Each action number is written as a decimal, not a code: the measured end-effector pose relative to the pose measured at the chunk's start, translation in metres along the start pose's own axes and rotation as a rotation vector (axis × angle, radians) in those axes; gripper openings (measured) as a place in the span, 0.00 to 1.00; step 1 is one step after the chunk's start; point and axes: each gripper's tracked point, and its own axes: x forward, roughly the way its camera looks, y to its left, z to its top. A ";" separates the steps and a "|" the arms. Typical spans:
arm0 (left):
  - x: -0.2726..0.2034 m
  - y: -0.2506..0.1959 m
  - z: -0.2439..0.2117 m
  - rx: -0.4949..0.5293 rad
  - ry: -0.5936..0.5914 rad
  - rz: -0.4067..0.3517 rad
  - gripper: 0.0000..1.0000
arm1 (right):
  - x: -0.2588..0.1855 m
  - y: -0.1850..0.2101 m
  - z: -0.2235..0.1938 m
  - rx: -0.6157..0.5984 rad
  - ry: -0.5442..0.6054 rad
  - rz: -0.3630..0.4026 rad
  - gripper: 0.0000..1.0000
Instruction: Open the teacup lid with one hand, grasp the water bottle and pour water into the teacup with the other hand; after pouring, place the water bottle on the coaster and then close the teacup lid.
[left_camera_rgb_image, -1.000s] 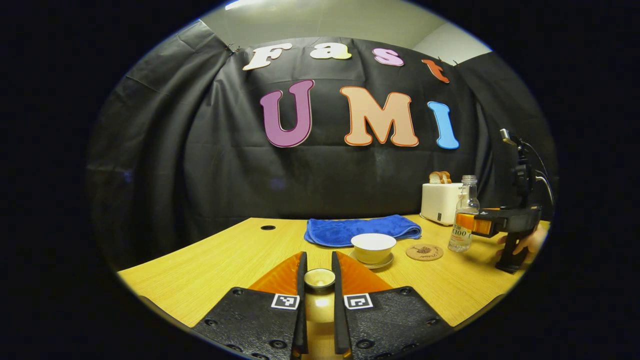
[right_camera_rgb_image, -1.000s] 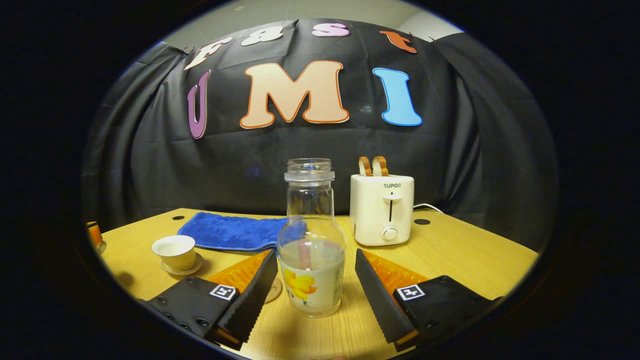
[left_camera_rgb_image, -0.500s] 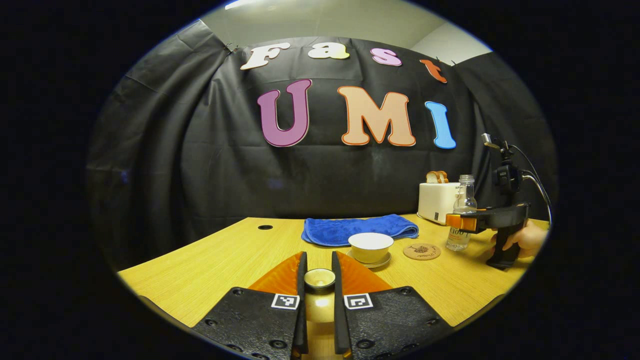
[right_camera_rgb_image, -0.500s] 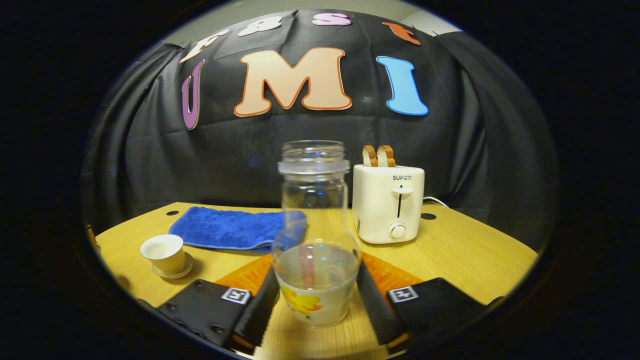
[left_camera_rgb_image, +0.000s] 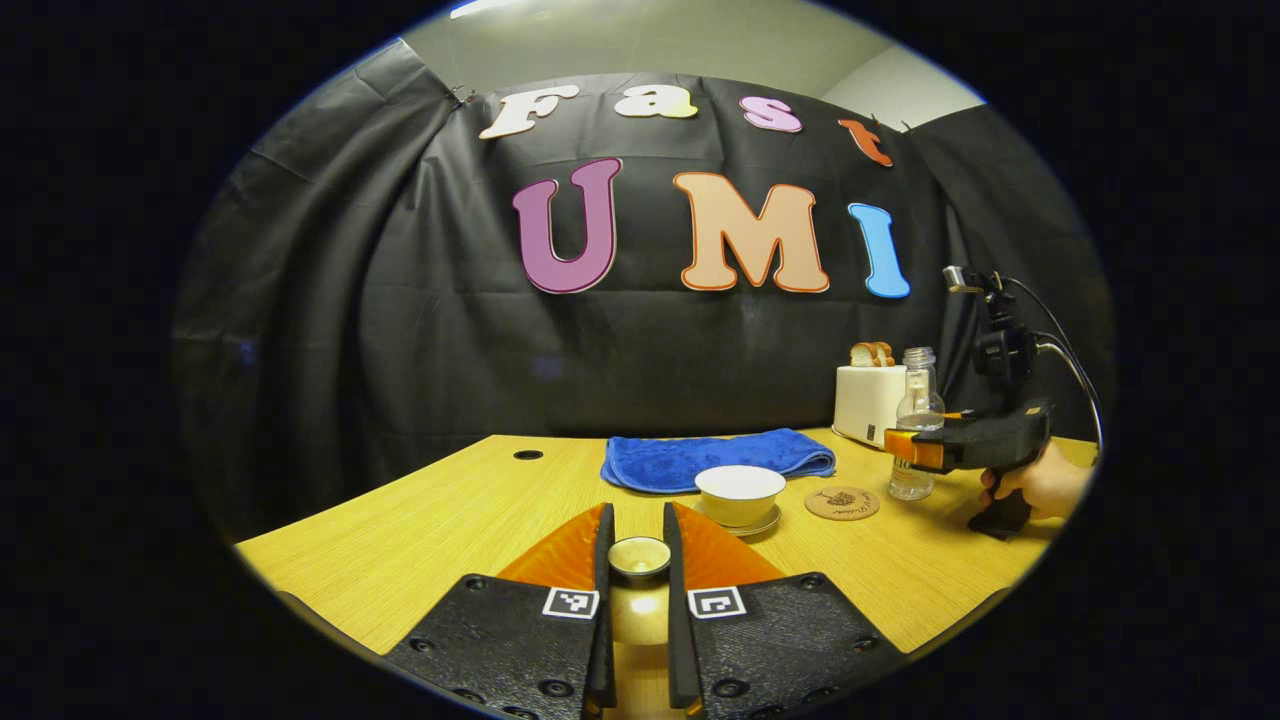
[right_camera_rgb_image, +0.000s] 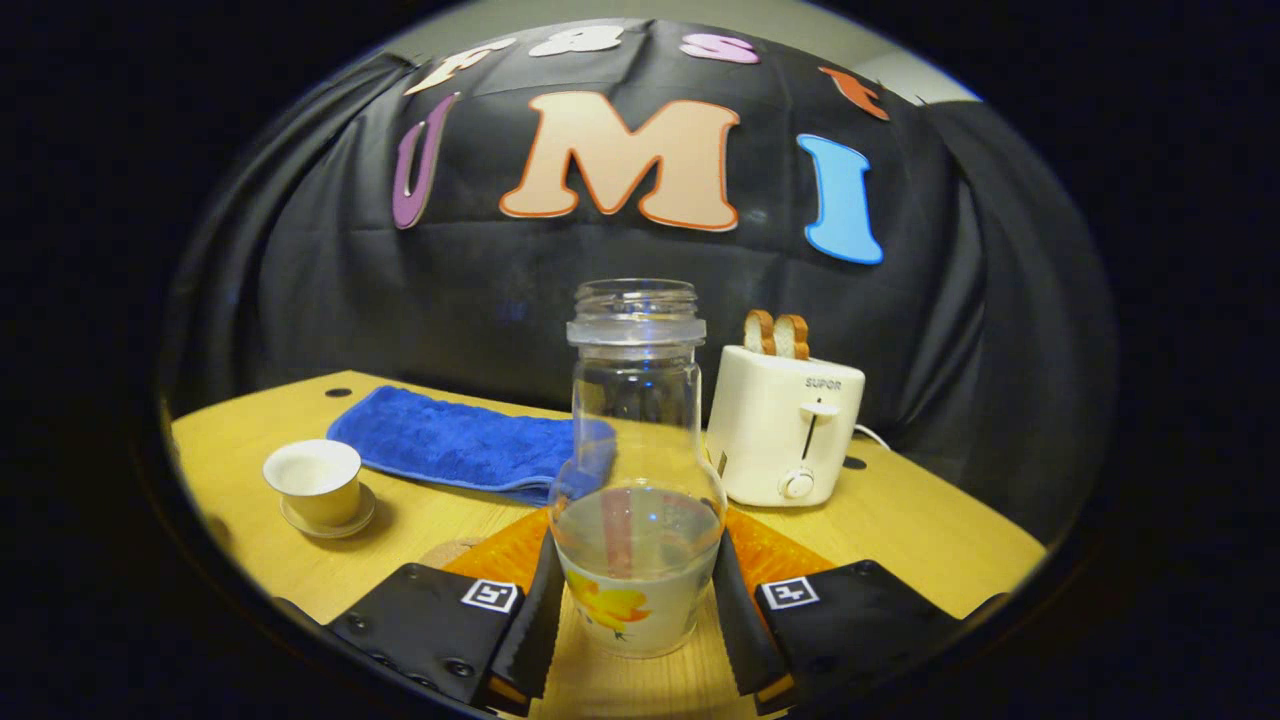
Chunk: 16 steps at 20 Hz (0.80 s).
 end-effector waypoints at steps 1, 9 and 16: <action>0.000 -0.001 -0.001 0.000 0.000 0.000 0.18 | 0.002 0.003 0.002 -0.050 -0.008 -0.005 0.72; 0.003 0.008 -0.001 -0.001 0.000 0.004 0.18 | 0.008 0.046 0.008 -0.645 -0.020 -0.004 0.72; 0.003 0.015 -0.001 -0.001 0.000 0.009 0.18 | 0.007 0.098 0.022 -1.047 -0.085 0.024 0.72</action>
